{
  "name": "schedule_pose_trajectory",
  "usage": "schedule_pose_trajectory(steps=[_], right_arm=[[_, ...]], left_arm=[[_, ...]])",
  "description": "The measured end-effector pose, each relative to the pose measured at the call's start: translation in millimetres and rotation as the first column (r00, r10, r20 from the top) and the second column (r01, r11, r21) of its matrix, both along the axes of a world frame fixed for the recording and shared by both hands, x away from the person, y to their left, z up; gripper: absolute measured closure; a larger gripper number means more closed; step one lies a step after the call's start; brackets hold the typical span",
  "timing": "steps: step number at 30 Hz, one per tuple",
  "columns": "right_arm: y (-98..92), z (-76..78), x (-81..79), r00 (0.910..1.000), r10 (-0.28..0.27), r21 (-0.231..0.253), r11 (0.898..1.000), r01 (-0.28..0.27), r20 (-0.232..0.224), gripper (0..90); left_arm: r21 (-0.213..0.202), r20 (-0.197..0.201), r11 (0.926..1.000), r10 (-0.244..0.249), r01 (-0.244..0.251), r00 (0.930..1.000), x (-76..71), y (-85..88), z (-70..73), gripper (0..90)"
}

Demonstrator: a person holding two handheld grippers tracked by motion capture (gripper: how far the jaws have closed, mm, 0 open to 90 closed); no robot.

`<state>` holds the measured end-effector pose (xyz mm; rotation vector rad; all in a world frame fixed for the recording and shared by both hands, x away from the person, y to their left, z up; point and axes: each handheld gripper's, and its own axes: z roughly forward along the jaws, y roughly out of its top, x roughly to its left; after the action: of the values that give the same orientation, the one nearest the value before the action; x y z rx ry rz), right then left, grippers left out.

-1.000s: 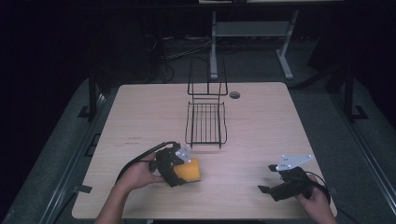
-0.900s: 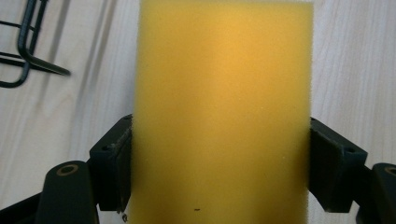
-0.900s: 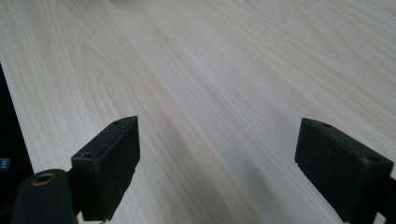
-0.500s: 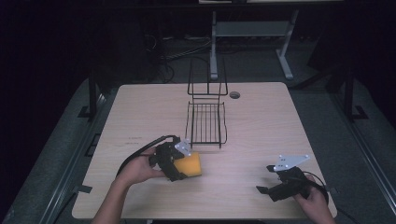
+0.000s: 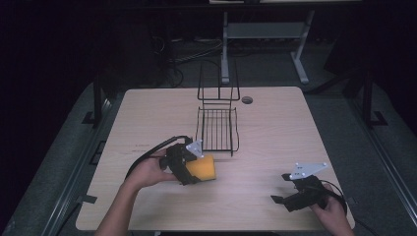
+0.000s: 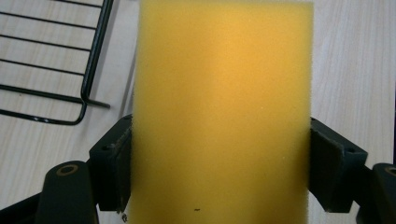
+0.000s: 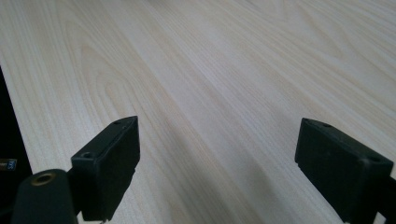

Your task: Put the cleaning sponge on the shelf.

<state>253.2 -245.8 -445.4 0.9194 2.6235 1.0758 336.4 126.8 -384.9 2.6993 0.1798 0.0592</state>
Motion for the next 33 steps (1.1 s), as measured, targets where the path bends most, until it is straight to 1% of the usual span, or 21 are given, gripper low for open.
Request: schedule_pose_trajectory(steps=[1, 4, 9, 11, 12, 14, 21, 24, 27, 28, 30, 31, 33], right_arm=[[0.3, -0.2, 0.1, 1.0, 0.0, -0.002, 1.0, 0.0, -0.003, 13.7], [1.0, -0.9, 0.8, 1.0, 0.003, -0.015, 1.0, -0.003, -0.007, 13.7], [0.7, -1.7, 0.7, 1.0, -0.002, -0.009, 1.0, 0.002, -0.005, 13.7], [0.5, -1.9, 0.9, 1.0, -0.004, -0.011, 1.0, 0.004, -0.006, 13.7], [0.3, -1.9, 1.0, 1.0, -0.004, -0.009, 1.0, 0.004, -0.006, 13.7], [0.4, -1.0, 0.5, 0.9999, -0.008, -0.002, 1.0, 0.008, -0.009, 13.7], [-0.8, -2.1, 1.6, 0.9998, -0.01, -0.008, 1.0, 0.01, -0.017, 13.7], [-1.7, -1.9, 1.6, 0.9998, -0.012, -0.012, 1.0, 0.012, -0.017, 13.7], [-2.4, -2.0, 1.5, 0.9997, -0.018, -0.004, 1.0, 0.018, -0.019, 13.7], [-2.7, -2.0, 1.6, 0.9996, -0.018, -0.006, 1.0, 0.018, -0.019, 13.7], [-2.9, -2.0, 1.5, 0.9996, -0.02, -0.006, 1.0, 0.02, -0.022, 13.7], [-3.1, -2.1, 1.6, 0.9996, -0.02, -0.006, 1.0, 0.019, -0.021, 13.7], [-3.3, -2.1, 1.8, 0.9996, -0.02, -0.006, 1.0, 0.02, -0.02, 13.7]], left_arm=[[0.005, 0.001, 1.0, -0.004, 0.004, 1.0, 0.9, -0.6, 0.9, 22.0], [-0.001, -0.002, 1.0, -0.008, 0.008, 1.0, 4.0, -1.3, 3.5, 21.9], [-0.006, 0.005, 1.0, -0.006, 0.007, 1.0, 9.4, -3.4, 9.5, 21.9], [-0.021, 0.01, 0.9998, -0.005, 0.006, 0.9999, 11.7, -3.6, 11.3, 21.9], [-0.022, 0.009, 0.9997, -0.005, 0.005, 0.9999, 12.8, -3.9, 11.7, 21.9], [-0.014, 0.01, 0.9999, -0.007, 0.008, 0.9999, 15.0, -4.8, 12.2, 21.9], [-0.02, 0.01, 0.9998, -0.009, 0.01, 0.9999, 21.8, -8.3, 18.1, 21.9], [-0.012, 0.01, 0.9998, -0.016, 0.016, 0.9998, 24.8, -10.0, 20.4, 21.9], [-0.01, 0.013, 0.9997, -0.021, 0.021, 0.9997, 28.2, -12.0, 23.3, 21.8], [-0.016, 0.016, 0.9997, -0.021, 0.021, 0.9997, 28.8, -12.3, 24.1, 21.8], [-0.022, 0.01, 0.9996, -0.019, 0.02, 0.9998, 30.8, -12.9, 24.8, 21.8], [-0.013, 0.009, 0.9997, -0.022, 0.022, 0.9997, 32.1, -13.7, 25.2, 21.8], [-0.012, 0.011, 0.9997, -0.023, 0.023, 0.9997, 33.6, -14.9, 25.9, 21.8]])
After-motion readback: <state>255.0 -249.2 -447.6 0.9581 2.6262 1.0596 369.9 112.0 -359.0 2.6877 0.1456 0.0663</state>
